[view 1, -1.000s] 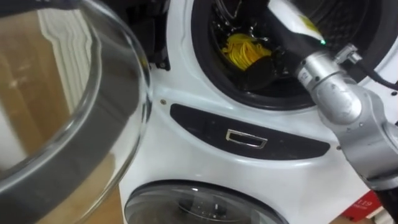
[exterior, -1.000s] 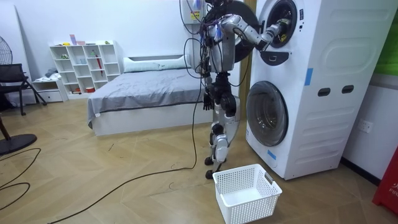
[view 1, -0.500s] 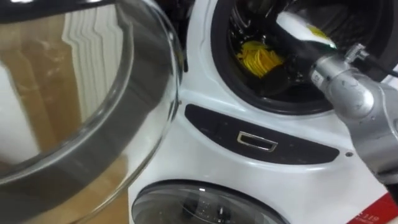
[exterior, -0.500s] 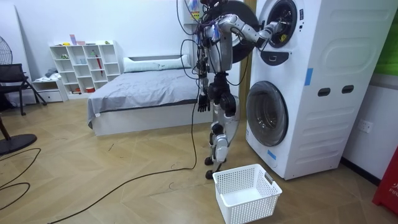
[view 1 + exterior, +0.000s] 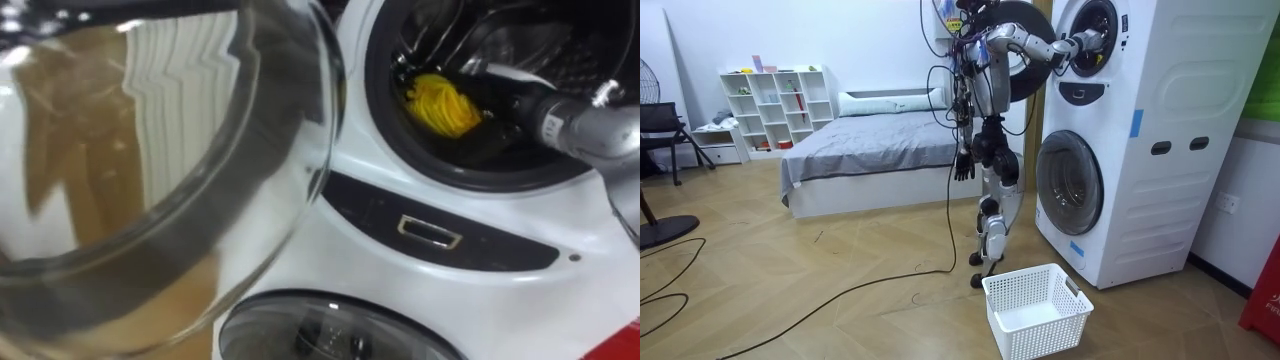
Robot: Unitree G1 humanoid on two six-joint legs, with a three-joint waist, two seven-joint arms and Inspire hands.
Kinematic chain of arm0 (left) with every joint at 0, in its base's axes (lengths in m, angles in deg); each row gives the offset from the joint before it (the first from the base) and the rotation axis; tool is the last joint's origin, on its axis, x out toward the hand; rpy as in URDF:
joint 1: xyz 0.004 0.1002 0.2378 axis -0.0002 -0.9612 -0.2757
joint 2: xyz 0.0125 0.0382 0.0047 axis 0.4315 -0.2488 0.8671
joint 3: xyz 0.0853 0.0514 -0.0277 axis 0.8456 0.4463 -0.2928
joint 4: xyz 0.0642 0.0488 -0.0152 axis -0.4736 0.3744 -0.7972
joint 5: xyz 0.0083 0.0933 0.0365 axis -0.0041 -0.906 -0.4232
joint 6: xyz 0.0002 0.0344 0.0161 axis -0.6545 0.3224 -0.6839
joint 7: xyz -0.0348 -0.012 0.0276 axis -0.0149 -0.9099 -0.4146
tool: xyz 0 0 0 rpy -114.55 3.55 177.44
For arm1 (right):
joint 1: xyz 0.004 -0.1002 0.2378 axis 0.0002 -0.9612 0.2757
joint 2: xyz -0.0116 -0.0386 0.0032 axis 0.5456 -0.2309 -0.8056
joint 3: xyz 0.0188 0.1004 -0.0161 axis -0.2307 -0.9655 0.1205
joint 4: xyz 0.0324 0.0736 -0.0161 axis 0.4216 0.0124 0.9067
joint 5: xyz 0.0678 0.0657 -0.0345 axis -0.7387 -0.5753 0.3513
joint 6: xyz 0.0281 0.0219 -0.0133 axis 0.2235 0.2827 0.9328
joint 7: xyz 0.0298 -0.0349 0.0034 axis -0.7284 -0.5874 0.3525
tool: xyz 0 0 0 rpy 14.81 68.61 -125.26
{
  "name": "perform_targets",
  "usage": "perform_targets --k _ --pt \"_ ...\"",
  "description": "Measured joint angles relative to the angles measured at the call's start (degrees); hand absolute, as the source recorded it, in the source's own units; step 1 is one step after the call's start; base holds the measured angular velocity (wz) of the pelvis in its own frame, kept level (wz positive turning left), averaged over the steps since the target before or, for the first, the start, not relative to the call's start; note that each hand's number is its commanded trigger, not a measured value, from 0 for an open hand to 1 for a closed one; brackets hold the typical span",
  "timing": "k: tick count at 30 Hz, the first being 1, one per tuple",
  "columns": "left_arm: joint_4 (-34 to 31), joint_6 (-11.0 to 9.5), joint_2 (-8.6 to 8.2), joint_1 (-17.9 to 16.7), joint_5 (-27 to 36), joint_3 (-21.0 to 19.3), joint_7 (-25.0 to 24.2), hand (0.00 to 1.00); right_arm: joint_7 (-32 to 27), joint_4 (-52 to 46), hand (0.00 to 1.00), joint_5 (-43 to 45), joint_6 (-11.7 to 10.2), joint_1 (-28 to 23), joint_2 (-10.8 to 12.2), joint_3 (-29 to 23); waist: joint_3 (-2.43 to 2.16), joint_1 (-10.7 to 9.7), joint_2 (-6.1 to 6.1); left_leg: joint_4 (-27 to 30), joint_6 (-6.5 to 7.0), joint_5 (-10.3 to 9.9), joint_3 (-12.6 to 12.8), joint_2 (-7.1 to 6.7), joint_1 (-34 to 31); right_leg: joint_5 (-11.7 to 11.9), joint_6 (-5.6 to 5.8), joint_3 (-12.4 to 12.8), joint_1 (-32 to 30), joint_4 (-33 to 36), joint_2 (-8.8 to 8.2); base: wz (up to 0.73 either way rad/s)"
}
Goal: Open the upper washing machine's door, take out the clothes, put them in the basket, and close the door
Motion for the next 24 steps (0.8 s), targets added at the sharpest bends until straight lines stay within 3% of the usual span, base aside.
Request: perform_targets --k 6,11,14,18,24 --pt "-0.09 0.10 0.09 1.18 0.05 0.03 -0.14 0.00 -0.83 0.00 1.00 -0.94 0.00 -0.58 -0.01 -2.68 0.11 0.65 1.63 -0.15 0.47 0.10 -0.02 -0.11 0.01 0.15 0.22 0.71 -0.16 0.04 -0.03 -0.01" --pt "-1.47 0.22 0.08 1.32 0.07 1.02 0.13 0.00 -1.79 -1.39 1.00 -0.92 -0.53 -0.92 -0.03 -3.99 -0.13 0.63 2.42 -0.50 0.49 0.14 -0.07 -0.02 0.25 0.15 0.22 0.74 -0.13 0.01 0.08 -0.01" --pt "-1.67 -0.17 0.21 1.91 1.49 2.15 0.15 0.00 -2.92 -2.97 1.00 -0.98 -0.59 -2.05 -0.03 -3.40 -0.12 0.71 2.39 -1.47 0.49 0.25 0.06 0.02 1.43 0.14 0.22 2.25 0.46 0.02 0.11 -0.04" --pt "-1.64 -1.06 0.25 2.32 4.58 2.23 0.16 0.00 -4.15 -3.07 1.00 -2.24 -1.80 -2.59 -0.06 -2.85 0.04 0.59 1.75 -2.43 0.52 0.35 0.20 0.07 2.69 0.14 0.23 2.43 1.30 0.00 0.10 -0.01" --pt "-1.58 -2.14 0.25 1.30 4.42 2.14 0.16 0.00 -6.08 -8.80 1.00 -2.56 -1.32 -3.09 -0.06 -2.22 0.23 0.47 0.92 -3.21 0.53 0.35 2.03 0.45 2.31 0.14 0.24 3.17 -0.15 0.01 0.06 -0.17"
